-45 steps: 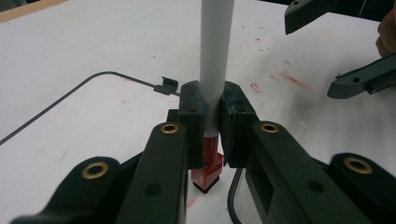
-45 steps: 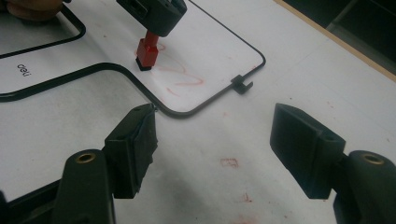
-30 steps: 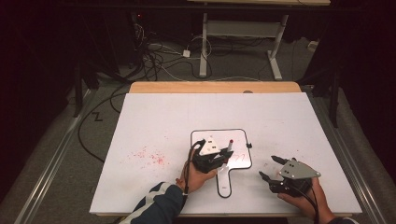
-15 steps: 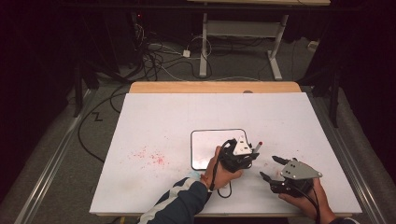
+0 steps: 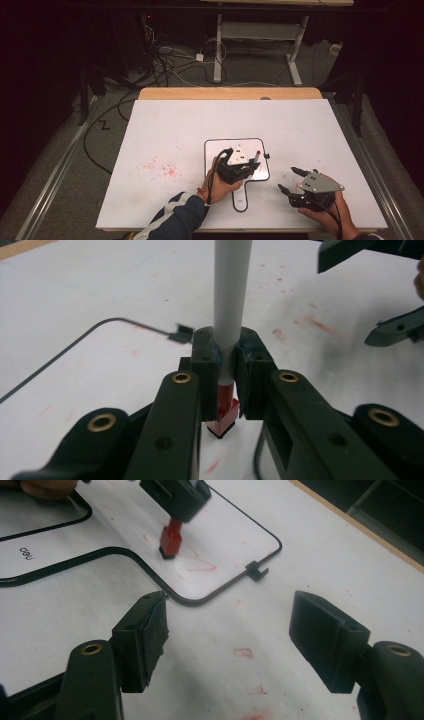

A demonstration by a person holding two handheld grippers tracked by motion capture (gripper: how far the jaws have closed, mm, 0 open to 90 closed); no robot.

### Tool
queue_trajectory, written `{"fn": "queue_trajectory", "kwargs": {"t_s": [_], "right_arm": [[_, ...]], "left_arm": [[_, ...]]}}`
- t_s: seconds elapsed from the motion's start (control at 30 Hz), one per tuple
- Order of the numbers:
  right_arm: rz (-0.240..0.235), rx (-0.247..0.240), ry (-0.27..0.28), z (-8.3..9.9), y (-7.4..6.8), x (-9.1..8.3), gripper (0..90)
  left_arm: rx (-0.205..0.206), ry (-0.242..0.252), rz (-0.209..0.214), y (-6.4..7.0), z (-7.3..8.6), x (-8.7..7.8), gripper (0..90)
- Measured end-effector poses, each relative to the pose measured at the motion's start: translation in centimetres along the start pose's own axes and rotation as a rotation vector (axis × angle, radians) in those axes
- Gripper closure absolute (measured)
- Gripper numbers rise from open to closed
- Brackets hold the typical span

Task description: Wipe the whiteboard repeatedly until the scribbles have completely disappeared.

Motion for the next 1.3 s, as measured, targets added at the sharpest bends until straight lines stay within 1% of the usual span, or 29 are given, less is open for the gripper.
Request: {"fn": "queue_trajectory", "kwargs": {"t_s": [0.07,0.13,0.2,0.33,0.47,0.6,0.67,0.87,0.97,1.0,1.07,1.1,1.17,1.2,1.23,1.3], "right_arm": [[-0.001,0.0,-0.001,0.0,0.0,0.0,32.1],[-0.001,0.0,-0.001,0.0,0.0,0.0,32.1],[-0.002,-0.001,0.0,0.0,0.0,0.0,32.1],[-0.003,-0.002,-0.001,0.0,0.0,0.1,32.1],[-0.003,-0.001,-0.003,0.0,0.0,0.1,32.1],[-0.004,-0.002,-0.001,-0.1,-0.1,0.1,32.1],[-0.005,-0.006,-0.001,-0.1,0.0,0.1,32.1],[-0.006,-0.007,0.002,0.0,0.0,0.0,32.1],[-0.006,-0.004,0.002,0.0,0.1,0.0,32.2],[-0.006,-0.004,0.002,0.1,0.1,0.0,32.1],[-0.005,-0.005,0.003,0.1,0.1,0.0,32.1],[-0.005,-0.004,0.003,0.1,0.1,-0.1,32.2],[-0.005,-0.003,0.005,0.1,0.1,0.0,32.1],[-0.005,-0.003,0.004,0.0,0.1,0.0,32.1],[-0.005,-0.003,0.004,0.0,0.0,0.0,32.1],[-0.006,-0.007,0.002,0.0,0.0,0.1,32.2]], "left_arm": [[-0.02,-0.002,-0.022,-0.8,0.3,-0.4,78.7],[-0.044,0.005,-0.028,-1.5,0.6,-0.6,78.7],[-0.053,0.008,-0.045,-1.9,0.7,-0.7,78.7],[-0.064,0.011,-0.06,-2.2,0.7,-0.7,78.7],[-0.088,0.016,-0.056,-2.2,0.3,-0.2,78.7],[-0.073,0.006,-0.039,-1.3,-0.8,0.9,78.7],[-0.049,-0.002,-0.027,-0.5,-1.5,1.5,78.8],[-0.01,-0.013,0.012,1.2,-3.1,3.2,78.7],[0.013,-0.021,0.013,1.6,-3.6,3.7,78.7],[0.02,-0.021,0.009,1.6,-3.7,3.7,78.7],[0.013,-0.023,0.007,1.2,-3.8,3.8,78.7],[0.013,-0.026,-0.006,1.0,-3.9,3.8,78.7],[-0.004,-0.027,-0.01,0.5,-4.1,3.9,78.7],[-0.006,-0.028,-0.019,0.3,-4.2,4.0,78.7],[-0.008,-0.03,-0.02,0.1,-4.3,4.1,78.7],[-0.015,-0.033,-0.008,-0.2,-4.4,4.2,78.7]]}}
Point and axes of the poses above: each handheld gripper's, and its own axes: x roughly forward along the jaws, z roughly out of its underside, y roughly to its right, the point moved 1 cm from there along x, roughly forward along the jaws, and after that the axes turned 12 degrees about -y, right-handed, at the moved point
